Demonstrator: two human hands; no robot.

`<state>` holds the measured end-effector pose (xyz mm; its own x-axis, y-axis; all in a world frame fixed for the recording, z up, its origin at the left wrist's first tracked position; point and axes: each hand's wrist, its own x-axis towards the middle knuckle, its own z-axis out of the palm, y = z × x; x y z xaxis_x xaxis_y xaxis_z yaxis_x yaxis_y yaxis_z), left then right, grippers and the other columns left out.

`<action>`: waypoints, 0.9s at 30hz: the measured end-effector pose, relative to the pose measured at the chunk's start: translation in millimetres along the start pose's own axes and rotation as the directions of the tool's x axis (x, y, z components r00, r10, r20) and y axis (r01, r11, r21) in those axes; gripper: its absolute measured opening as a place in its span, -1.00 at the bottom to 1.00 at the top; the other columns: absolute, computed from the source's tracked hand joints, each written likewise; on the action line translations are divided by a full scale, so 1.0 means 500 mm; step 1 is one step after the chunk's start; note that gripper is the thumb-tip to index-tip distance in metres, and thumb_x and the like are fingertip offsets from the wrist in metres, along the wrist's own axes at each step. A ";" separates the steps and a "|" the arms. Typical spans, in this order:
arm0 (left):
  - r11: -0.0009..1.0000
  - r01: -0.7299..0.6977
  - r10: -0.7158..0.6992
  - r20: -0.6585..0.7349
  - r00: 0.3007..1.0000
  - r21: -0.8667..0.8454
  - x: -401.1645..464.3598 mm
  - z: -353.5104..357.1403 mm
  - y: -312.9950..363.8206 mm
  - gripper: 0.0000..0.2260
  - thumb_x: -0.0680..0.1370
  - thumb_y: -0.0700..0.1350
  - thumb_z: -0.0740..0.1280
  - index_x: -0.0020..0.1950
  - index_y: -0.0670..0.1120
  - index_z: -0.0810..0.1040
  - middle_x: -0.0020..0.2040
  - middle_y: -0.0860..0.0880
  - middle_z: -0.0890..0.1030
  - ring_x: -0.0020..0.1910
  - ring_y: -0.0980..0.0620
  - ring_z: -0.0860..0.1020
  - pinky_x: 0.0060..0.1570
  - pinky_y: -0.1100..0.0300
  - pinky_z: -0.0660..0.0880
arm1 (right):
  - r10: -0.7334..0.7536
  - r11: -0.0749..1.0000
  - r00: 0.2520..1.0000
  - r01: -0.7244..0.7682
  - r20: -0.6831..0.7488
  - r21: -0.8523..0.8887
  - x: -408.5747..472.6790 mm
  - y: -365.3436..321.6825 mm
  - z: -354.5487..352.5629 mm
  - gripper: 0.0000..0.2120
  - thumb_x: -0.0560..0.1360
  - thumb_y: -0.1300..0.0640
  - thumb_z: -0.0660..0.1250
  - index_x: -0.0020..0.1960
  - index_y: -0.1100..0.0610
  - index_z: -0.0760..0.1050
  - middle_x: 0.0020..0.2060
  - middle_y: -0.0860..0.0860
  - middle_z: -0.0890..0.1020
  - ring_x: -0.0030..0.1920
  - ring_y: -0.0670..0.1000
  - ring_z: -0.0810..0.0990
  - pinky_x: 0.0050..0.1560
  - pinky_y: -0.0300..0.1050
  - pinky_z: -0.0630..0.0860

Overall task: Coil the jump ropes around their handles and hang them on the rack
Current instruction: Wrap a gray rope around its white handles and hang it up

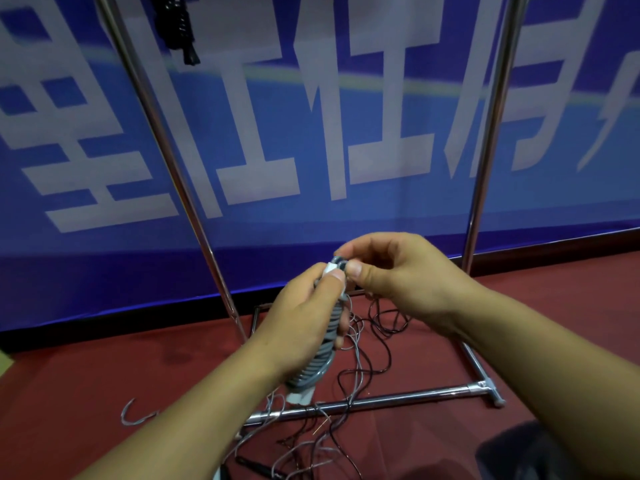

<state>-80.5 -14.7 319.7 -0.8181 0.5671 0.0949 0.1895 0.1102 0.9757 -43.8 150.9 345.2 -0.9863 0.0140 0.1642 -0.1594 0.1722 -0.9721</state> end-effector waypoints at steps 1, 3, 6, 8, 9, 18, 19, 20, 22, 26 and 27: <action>1.000 0.017 -0.017 0.013 1.000 0.001 -0.002 0.001 0.001 -0.69 0.56 0.13 0.15 0.00 -0.10 0.48 -0.36 -0.09 0.55 -0.42 -0.07 0.50 -0.39 0.13 0.45 | 0.008 1.000 1.000 -0.008 0.021 -0.009 0.001 0.002 -0.001 -0.93 0.55 0.27 0.39 -0.01 0.15 0.63 -0.24 -0.04 0.70 -0.22 -0.16 0.64 -0.18 -0.33 0.52; 0.999 0.041 -0.041 0.027 0.999 0.020 -0.006 0.003 0.001 -0.69 0.53 0.14 0.13 -0.08 -0.07 0.49 -0.37 -0.10 0.56 -0.43 -0.09 0.50 -0.39 0.13 0.45 | 0.016 1.000 0.999 -0.016 0.039 -0.014 0.002 0.007 -0.001 -0.95 0.55 0.26 0.40 -0.08 0.16 0.62 -0.28 -0.04 0.68 -0.23 -0.12 0.63 -0.16 -0.25 0.53; 0.997 0.063 -0.064 0.021 0.998 0.051 -0.011 0.003 0.002 -0.69 0.52 0.15 0.12 -0.11 -0.04 0.49 -0.36 -0.11 0.57 -0.43 -0.09 0.51 -0.37 0.12 0.45 | 0.018 1.000 1.000 -0.018 0.017 -0.015 0.002 0.010 0.001 -0.92 0.53 0.25 0.42 -0.14 0.17 0.57 -0.31 0.00 0.66 -0.26 -0.07 0.60 -0.17 -0.17 0.54; 0.993 0.077 -0.076 -0.010 0.997 0.086 -0.009 0.001 0.000 -0.67 0.55 0.17 0.12 -0.08 -0.06 0.50 -0.33 -0.11 0.59 -0.43 -0.08 0.53 -0.36 0.12 0.47 | -0.002 0.997 1.000 0.000 -0.025 -0.080 0.002 0.011 0.006 -0.89 0.53 0.22 0.43 -0.16 0.16 0.54 -0.31 0.02 0.66 -0.28 -0.07 0.59 -0.19 -0.12 0.56; 0.990 0.083 -0.080 -0.031 0.996 0.111 -0.007 0.000 0.000 -0.65 0.59 0.17 0.12 -0.06 -0.09 0.49 -0.32 -0.11 0.59 -0.43 -0.07 0.54 -0.35 0.11 0.47 | -0.022 0.989 0.998 0.014 -0.050 -0.146 0.001 0.013 0.009 -0.87 0.53 0.20 0.44 -0.17 0.13 0.54 -0.30 0.04 0.67 -0.28 -0.06 0.59 -0.18 -0.05 0.57; 0.875 0.004 0.058 -0.112 0.992 0.485 0.003 -0.030 0.003 -0.73 0.61 0.02 0.21 -0.22 -0.09 0.45 -0.47 -0.04 0.55 -0.47 0.00 0.59 -0.41 0.22 0.45 | -0.062 0.989 0.992 0.045 -0.114 -0.141 0.001 0.021 0.028 -0.90 0.57 0.24 0.39 -0.11 0.11 0.62 -0.29 -0.04 0.67 -0.28 -0.15 0.59 -0.20 -0.24 0.54; 0.869 -0.010 0.077 -0.114 0.990 0.495 0.003 -0.034 0.004 -0.74 0.62 0.00 0.22 -0.23 -0.08 0.47 -0.45 -0.05 0.57 -0.47 -0.01 0.59 -0.40 0.21 0.46 | -0.042 0.997 0.993 0.035 -0.115 -0.063 0.001 0.020 0.029 -0.88 0.59 0.27 0.34 -0.06 0.13 0.62 -0.28 -0.02 0.67 -0.27 -0.14 0.60 -0.20 -0.27 0.54; 0.865 -0.029 0.100 -0.116 0.988 0.501 0.003 -0.037 0.005 -0.74 0.63 -0.02 0.22 -0.23 -0.06 0.48 -0.43 -0.04 0.58 -0.47 -0.01 0.60 -0.40 0.22 0.46 | -0.007 1.000 0.993 0.010 -0.116 0.019 0.002 0.018 0.029 -0.87 0.61 0.28 0.31 -0.02 0.14 0.62 -0.27 0.00 0.67 -0.26 -0.12 0.61 -0.20 -0.29 0.54; 0.860 -0.071 0.149 -0.114 0.982 0.506 0.000 -0.041 0.009 -0.73 0.64 -0.03 0.22 -0.25 -0.03 0.48 -0.42 -0.03 0.58 -0.47 0.01 0.59 -0.40 0.24 0.45 | 0.094 0.984 0.991 -0.078 -0.092 0.160 0.001 0.012 0.029 -0.87 0.62 0.26 0.29 0.01 0.17 0.62 -0.28 0.02 0.67 -0.28 -0.09 0.62 -0.25 -0.26 0.52; 0.815 -0.173 0.244 -0.056 0.968 0.552 -0.005 -0.044 0.005 -0.67 0.57 0.19 0.21 -0.24 -0.02 0.46 -0.38 -0.07 0.57 -0.42 -0.03 0.54 -0.34 -0.01 0.46 | 0.294 0.917 0.955 -0.297 0.052 0.265 0.004 0.004 0.027 -0.80 0.57 0.07 0.38 -0.19 0.13 0.61 -0.33 0.01 0.62 -0.38 -0.07 0.53 -0.30 -0.20 0.42; 0.795 -0.192 0.259 -0.035 0.965 0.575 -0.007 -0.044 0.002 -0.64 0.54 0.25 0.18 -0.23 -0.01 0.47 -0.37 -0.06 0.55 -0.41 -0.02 0.52 -0.32 -0.05 0.45 | 0.327 0.910 0.942 -0.336 0.078 0.243 0.005 0.003 0.026 -0.75 0.55 0.01 0.40 -0.26 0.09 0.59 -0.37 -0.01 0.59 -0.39 -0.07 0.51 -0.30 -0.19 0.40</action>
<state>-89.8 -34.6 324.5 -0.7598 0.5474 0.3509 0.6201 0.4477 0.6442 -47.1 138.1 342.1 -0.9844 -0.0078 -0.1759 0.1759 -0.0874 -0.9805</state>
